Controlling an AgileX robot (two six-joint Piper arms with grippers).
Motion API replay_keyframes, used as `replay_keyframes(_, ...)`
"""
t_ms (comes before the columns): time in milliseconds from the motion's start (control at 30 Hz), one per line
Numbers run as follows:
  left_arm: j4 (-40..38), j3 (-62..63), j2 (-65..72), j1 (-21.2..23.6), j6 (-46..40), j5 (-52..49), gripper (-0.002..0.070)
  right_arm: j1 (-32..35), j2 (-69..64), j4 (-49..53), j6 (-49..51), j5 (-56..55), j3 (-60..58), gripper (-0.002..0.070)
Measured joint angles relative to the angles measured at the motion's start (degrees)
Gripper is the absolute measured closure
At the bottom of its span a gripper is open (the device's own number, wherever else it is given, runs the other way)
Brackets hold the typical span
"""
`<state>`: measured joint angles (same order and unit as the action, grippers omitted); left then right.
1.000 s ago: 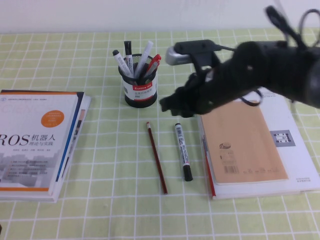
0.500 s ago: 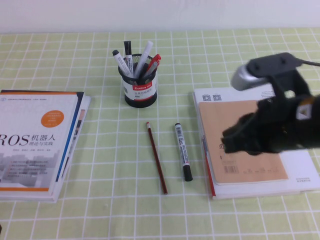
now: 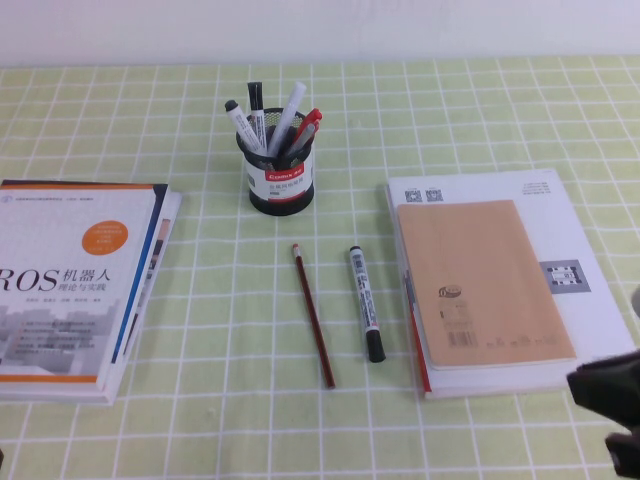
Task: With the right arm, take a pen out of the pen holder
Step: 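Take a marker out of the pen holder and lay it on the table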
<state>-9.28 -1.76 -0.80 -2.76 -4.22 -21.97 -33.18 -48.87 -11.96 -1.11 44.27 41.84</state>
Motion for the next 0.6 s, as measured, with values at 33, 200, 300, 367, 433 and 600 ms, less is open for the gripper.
replay_keyframes(33,0.0,0.0,0.0,0.0,0.0,0.0,0.0683,0.0,0.8,0.6,0.0,0.1,-0.8,0.0688)
replay_keyframes(200,0.0,0.0,0.0,0.0,0.0,0.0,0.0683,0.0,3.1,3.0,0.0,-3.0,-4.8,0.0688)
replay_keyframes(300,0.0,0.0,0.0,0.0,0.0,0.0,0.0683,0.5,5.0,4.6,0.0,-9.5,-9.1,0.0688)
replay_keyframes(367,0.0,0.0,0.0,0.0,0.0,0.0,0.0683,2.6,7.0,5.0,0.0,-13.7,-12.4,0.0688)
replay_keyframes(433,0.0,0.0,0.0,0.0,0.0,0.0,0.0683,6.4,10.1,5.2,0.0,-17.5,-16.5,0.0688)
replay_keyframes(600,0.0,0.0,0.0,0.0,0.0,0.0,0.0683,16.6,19.7,5.5,0.0,-25.1,-27.4,0.0688)
